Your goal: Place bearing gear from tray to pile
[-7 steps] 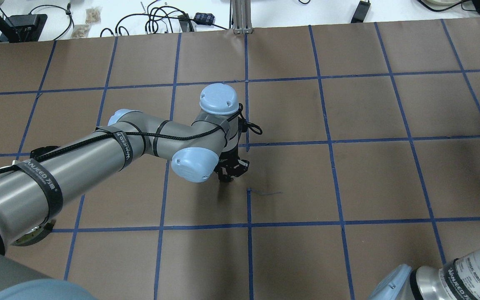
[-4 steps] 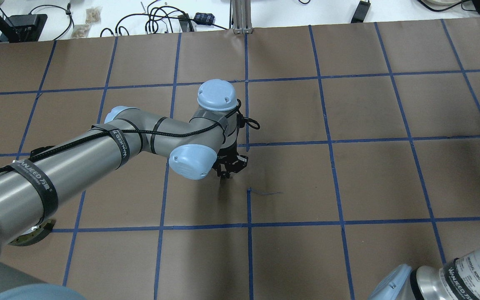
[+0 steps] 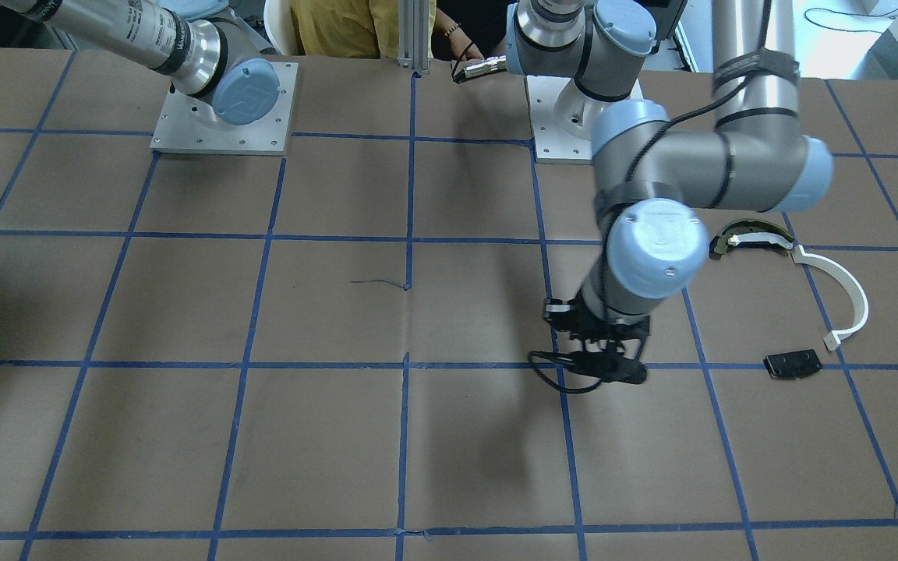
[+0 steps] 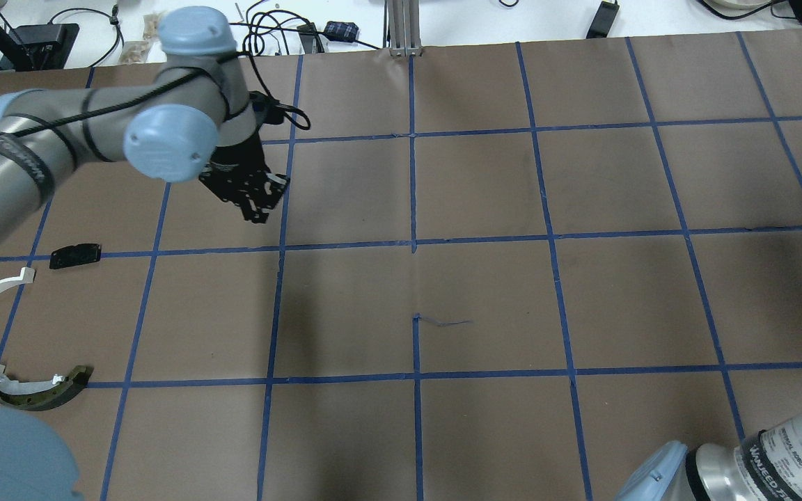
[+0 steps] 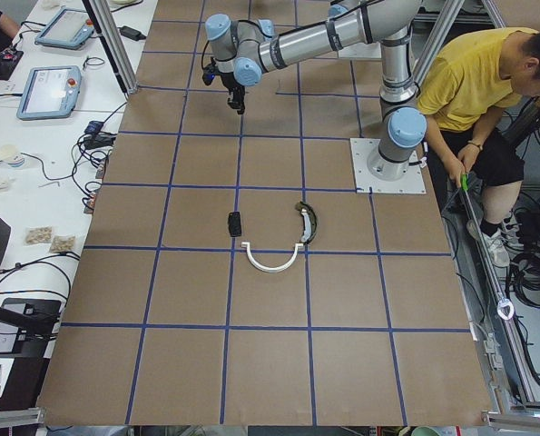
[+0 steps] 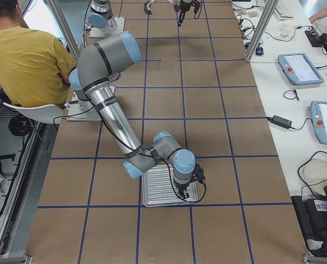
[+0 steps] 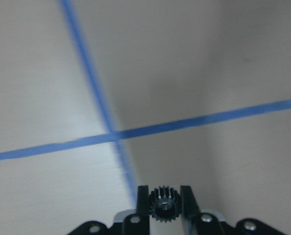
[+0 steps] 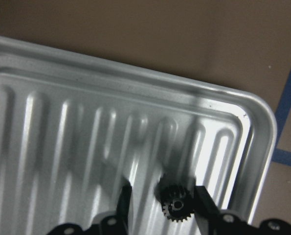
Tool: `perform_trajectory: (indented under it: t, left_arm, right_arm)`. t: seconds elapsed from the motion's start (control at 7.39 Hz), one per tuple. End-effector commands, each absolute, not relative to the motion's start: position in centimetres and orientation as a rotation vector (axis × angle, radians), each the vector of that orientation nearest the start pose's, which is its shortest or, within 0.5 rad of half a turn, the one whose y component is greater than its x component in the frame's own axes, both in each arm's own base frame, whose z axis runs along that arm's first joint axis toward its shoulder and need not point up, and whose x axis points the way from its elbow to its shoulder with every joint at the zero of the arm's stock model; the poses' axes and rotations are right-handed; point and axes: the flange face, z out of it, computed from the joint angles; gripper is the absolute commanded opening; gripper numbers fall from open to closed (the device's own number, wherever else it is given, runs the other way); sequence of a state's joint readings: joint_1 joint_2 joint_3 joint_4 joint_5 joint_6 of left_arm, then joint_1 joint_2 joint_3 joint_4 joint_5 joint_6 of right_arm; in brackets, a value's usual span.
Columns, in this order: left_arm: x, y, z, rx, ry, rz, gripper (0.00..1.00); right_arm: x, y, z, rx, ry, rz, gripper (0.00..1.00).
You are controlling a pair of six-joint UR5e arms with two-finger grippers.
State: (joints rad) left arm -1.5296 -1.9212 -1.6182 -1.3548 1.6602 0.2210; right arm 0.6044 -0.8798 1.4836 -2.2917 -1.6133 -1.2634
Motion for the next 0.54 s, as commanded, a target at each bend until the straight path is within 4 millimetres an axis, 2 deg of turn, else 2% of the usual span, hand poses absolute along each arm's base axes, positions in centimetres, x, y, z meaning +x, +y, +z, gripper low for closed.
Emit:
perform_trajectory:
  t: [0.0, 0.14, 0.27, 0.41]
  left_arm:
    - [7.0, -58.6, 30.2, 0.289, 3.083, 0.365, 0.0]
    - [13.6, -56.4, 28.4, 0.285, 3.126, 0.402, 0.0]
    - [19.8, -54.5, 26.5, 0.194, 3.146, 0.385, 0.0]
    - [24.4, -53.1, 24.9, 0.208, 3.138, 0.317, 0.0]
  right_arm:
    - [-50.6, -50.6, 18.3, -0.483, 3.23, -0.024, 0.06]
    - [-50.4, -50.5, 18.0, -0.457, 3.221, -0.018, 0.0]
    - [-49.7, -51.0, 19.1, -0.45, 3.229, -0.024, 0.0]
    - [-47.5, -52.3, 20.8, -0.39, 3.218, -0.042, 0.0]
